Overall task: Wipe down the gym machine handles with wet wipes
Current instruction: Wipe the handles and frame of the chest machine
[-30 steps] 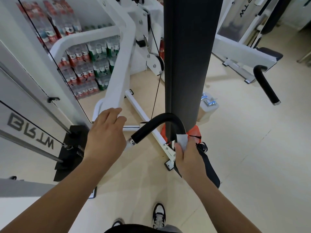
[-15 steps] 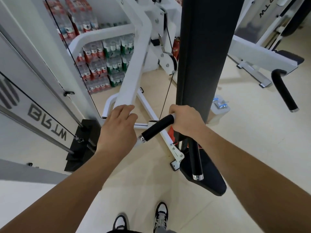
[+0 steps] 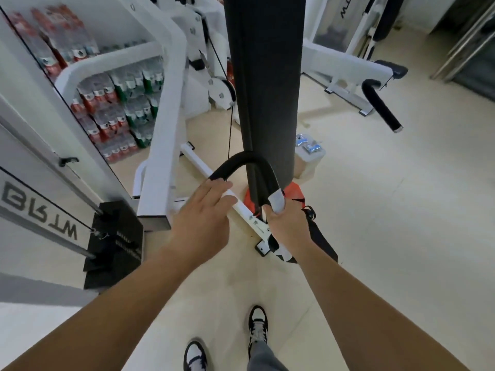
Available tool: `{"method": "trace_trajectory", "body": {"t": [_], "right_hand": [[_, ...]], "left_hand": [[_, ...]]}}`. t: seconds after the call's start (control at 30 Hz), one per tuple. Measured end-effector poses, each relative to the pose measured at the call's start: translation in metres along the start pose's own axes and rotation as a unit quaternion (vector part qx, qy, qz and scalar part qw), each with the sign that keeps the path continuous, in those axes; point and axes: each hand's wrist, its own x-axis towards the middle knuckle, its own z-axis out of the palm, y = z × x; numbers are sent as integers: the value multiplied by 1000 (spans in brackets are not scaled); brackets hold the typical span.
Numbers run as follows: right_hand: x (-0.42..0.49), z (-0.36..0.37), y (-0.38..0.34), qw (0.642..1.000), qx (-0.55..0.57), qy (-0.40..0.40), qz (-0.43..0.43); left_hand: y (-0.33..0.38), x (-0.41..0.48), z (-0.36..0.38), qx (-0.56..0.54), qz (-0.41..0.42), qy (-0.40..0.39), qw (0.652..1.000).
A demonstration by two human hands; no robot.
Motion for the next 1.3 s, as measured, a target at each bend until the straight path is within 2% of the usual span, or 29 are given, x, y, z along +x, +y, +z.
{"method": "trace_trajectory", "body": {"t": [0.1,0.2,0.33,0.5,0.63,0.7,0.77,0.9,1.03,1.23,1.3], "right_hand": [[-27,-7,25,998,36,-40,36],[-58,-30,54,981,136,-99,98],[-71,-76,77,961,216,-97,139],[-67,-141,131,910,369,-98,160],[-60,-203,194,885,429,-101,151],[-49,-236,234,880,441,-100,143],[-32,-258,273,880,444,-111,130],[3,-285,322,862,460,-125,171],[60,-287,341,845,470,-165,197],[158,-262,369,829,465,-138,278],[183,-258,386,827,463,-174,268]], "left_hand": [[50,-23,23,-106,1,-53,993],[79,-41,47,-208,-59,-101,971],[123,-39,71,-277,-167,-180,929],[221,-6,103,-418,-282,-216,836],[290,14,147,-519,-361,-218,743],[327,27,174,-537,-380,-231,717],[356,39,201,-533,-380,-245,715],[386,60,226,-537,-403,-256,696],[383,95,249,-572,-449,-240,643],[356,152,329,-585,-497,-233,598],[351,170,359,-585,-508,-238,585]]}}
